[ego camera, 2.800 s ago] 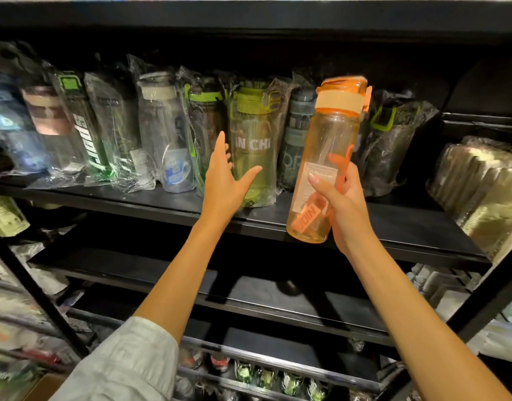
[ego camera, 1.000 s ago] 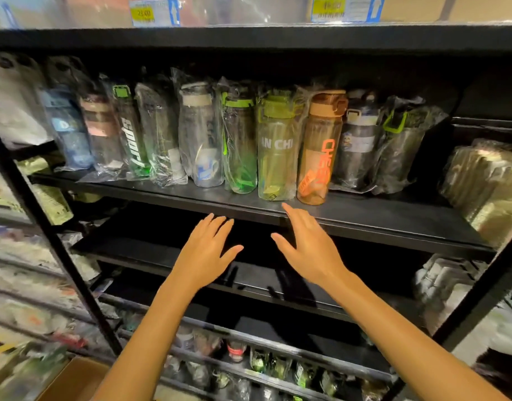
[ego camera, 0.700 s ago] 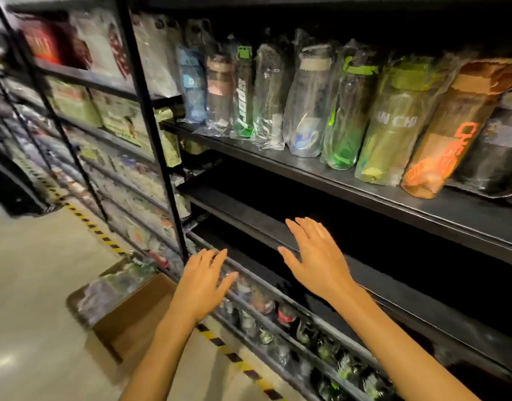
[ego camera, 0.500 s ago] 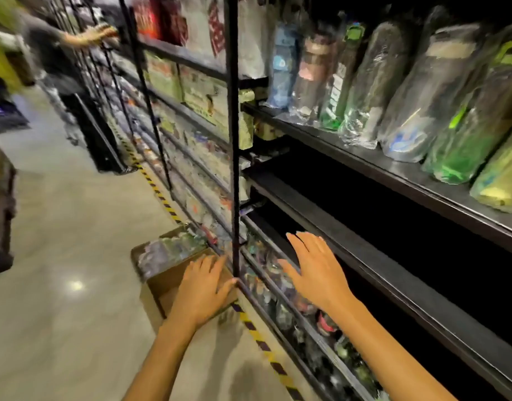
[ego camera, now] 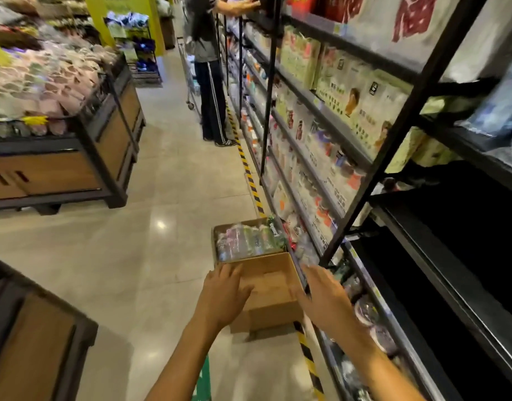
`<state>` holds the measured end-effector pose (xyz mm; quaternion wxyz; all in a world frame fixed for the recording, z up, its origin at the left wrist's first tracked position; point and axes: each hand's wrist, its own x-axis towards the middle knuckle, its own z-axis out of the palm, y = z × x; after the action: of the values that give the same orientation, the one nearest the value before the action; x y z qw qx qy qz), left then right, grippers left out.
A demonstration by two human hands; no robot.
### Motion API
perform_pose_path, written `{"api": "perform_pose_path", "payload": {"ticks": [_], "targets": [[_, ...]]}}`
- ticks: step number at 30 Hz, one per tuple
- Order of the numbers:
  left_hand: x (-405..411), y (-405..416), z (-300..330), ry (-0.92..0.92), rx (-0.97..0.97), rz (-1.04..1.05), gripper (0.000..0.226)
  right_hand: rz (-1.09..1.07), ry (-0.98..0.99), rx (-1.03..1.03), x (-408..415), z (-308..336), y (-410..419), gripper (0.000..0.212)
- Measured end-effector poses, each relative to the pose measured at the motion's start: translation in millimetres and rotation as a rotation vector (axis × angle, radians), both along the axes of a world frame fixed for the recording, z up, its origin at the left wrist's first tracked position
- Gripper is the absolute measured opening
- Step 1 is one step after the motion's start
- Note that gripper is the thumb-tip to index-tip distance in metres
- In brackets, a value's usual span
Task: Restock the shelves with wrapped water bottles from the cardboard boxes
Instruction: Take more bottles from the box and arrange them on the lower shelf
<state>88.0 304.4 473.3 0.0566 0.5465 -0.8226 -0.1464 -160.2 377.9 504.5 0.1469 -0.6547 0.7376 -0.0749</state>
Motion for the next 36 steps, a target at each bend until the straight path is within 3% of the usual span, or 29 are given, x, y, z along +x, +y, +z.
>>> {"api": "perform_pose_path", "payload": {"ticks": [3,7,11,14,17,22,28,33,36], "targets": [[-4,-41,-5,-0.016,0.045,0.001,0.071,-0.038,-0.039,0.067,1,-13,-43,0.073],[-14,-100,-17,-0.02,0.07,0.034,0.062,-0.01,-0.054,0.105,-14,-50,-114,0.098],[-28,-167,-41,-0.024,0.112,0.048,0.066,-0.002,-0.096,0.22,-34,-85,-193,0.087],[-38,-217,-63,-0.021,0.191,0.08,0.056,0.02,-0.068,0.252,-47,-105,-256,0.107],[-50,-268,-89,-0.034,0.269,0.094,0.059,-0.027,-0.106,0.324,-61,-133,-316,0.085],[-63,-352,-132,0.006,0.433,0.175,0.058,-0.106,-0.178,0.375,-77,-183,-406,0.071],[-69,-452,-234,0.159,0.668,0.315,0.051,-0.293,-0.282,0.446,-87,-274,-500,0.071],[-75,-520,-353,0.216,0.836,0.38,0.05,-0.553,-0.402,0.514,-106,-393,-567,0.084],[-81,-554,-422,0.272,0.878,0.413,0.052,-0.594,-0.396,0.53,-117,-471,-599,0.079]]}}
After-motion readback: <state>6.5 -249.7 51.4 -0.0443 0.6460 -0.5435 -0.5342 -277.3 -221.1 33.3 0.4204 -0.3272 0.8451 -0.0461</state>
